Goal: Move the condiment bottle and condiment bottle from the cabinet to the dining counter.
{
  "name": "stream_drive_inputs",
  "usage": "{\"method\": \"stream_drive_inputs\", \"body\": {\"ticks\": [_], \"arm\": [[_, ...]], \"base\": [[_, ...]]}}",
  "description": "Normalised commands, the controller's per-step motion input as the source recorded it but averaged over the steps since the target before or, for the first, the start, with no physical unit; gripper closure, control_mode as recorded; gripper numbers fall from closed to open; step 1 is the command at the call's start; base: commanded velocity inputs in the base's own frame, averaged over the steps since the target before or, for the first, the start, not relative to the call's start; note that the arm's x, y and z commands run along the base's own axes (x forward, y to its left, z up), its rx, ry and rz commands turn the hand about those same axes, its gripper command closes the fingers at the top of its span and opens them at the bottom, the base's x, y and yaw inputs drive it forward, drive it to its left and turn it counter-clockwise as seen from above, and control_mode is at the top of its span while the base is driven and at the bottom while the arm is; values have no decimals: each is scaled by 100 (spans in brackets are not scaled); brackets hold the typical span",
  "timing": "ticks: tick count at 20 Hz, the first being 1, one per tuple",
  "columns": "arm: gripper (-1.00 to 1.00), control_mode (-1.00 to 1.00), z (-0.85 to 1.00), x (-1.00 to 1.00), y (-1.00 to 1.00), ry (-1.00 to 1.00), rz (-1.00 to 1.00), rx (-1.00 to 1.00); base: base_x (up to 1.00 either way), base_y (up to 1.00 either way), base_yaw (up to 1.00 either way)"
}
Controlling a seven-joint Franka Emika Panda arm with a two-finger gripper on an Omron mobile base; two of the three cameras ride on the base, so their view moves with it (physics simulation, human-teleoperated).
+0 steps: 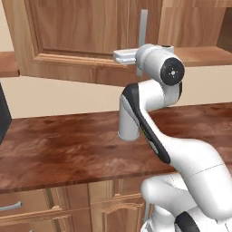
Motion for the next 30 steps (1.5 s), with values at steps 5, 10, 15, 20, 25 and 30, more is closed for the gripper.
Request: {"method": "stream_drive_inputs", "body": {"ticks": [5, 10, 15, 20, 25, 30], "arm": [[100, -100, 18, -100, 78, 1, 0, -3], [100, -100, 11, -100, 87, 0, 0, -5], [100, -100, 5, -100, 73, 0, 0, -6], [-100, -100, 1, -91, 13, -3, 0, -3], [-100, -100, 18, -100, -88, -7, 0, 7], [-100, -100, 33, -41, -100, 4, 2, 14]], "base": [[0, 0, 0], [0, 0, 0], [0, 0, 0], [0, 0, 0], [0, 0, 0], [0, 0, 0]]}}
